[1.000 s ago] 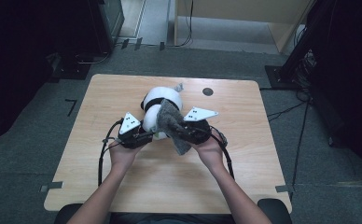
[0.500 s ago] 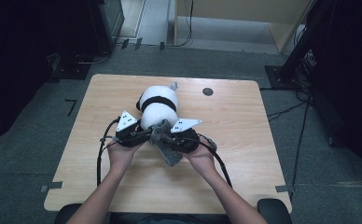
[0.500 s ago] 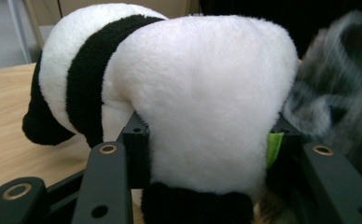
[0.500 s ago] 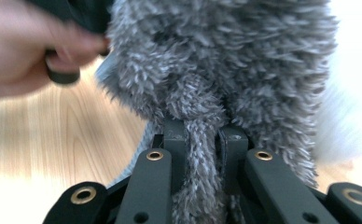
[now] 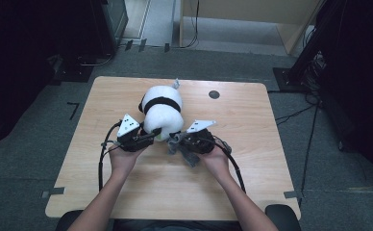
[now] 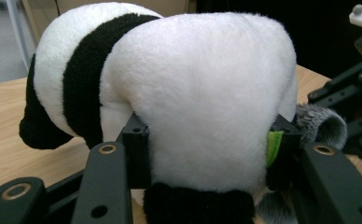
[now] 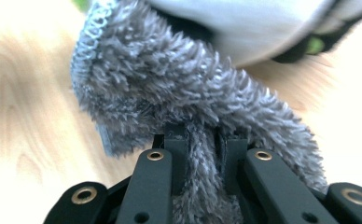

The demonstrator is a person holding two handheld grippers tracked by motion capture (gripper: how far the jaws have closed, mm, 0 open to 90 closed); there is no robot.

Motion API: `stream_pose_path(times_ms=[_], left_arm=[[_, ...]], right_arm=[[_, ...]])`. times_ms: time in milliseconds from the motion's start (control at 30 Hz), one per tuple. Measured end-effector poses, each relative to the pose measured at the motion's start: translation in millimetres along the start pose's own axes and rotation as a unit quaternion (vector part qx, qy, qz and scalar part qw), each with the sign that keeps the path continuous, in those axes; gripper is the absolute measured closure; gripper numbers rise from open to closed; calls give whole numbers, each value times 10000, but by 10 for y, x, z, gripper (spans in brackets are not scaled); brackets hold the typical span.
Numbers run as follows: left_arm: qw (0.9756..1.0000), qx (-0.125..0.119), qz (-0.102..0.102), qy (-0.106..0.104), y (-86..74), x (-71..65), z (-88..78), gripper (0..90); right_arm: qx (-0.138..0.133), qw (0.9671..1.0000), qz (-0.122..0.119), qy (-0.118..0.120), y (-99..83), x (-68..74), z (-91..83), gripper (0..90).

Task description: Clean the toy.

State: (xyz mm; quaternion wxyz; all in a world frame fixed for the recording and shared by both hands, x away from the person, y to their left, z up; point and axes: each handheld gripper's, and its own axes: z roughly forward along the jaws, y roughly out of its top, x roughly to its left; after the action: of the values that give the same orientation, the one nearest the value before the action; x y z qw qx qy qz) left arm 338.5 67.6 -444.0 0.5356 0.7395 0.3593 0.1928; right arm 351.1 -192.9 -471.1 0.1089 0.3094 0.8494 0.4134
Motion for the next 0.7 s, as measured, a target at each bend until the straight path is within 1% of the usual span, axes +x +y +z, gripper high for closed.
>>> stream_pose_path(times_ms=[67, 133, 233, 333, 467, 500, 567, 633, 700], left_arm=[[10000, 4, -31, -13, -5, 14, -5, 479], [10000, 23, -9, 10, -8, 25, -10, 478], [10000, 22, -17, 28, -9, 43, -19, 477], [10000, 26, -33, 31, -13, 46, -15, 475], [10000, 68, 11, 27, -16, 23, 0, 474], [10000, 74, 20, 21, -17, 15, 5, 475], [9999, 116, 86, 15, -21, -10, 21, 475], [9998, 149, 139, -6, -27, -46, 39, 474], [9997, 140, 168, -76, -28, -91, 53, 474]], right_arm=[[-55, 9999, 147, -43, -15, -66, -47, 788], [-161, 9995, 265, -113, -21, -130, -108, 788], [-428, 9978, 470, -188, -11, -228, -241, 788], [-661, 9957, 609, -200, 25, -276, -369, 787], [-954, 9934, 576, -276, 114, -270, -546, 786], [-1084, 9921, 581, -239, 146, -261, -600, 786], [-1255, 9900, 627, -132, 195, -236, -672, 786], [-1432, 9878, 604, -53, 254, -194, -737, 785], [-1497, 9871, 569, 9, 306, -137, -762, 783]])
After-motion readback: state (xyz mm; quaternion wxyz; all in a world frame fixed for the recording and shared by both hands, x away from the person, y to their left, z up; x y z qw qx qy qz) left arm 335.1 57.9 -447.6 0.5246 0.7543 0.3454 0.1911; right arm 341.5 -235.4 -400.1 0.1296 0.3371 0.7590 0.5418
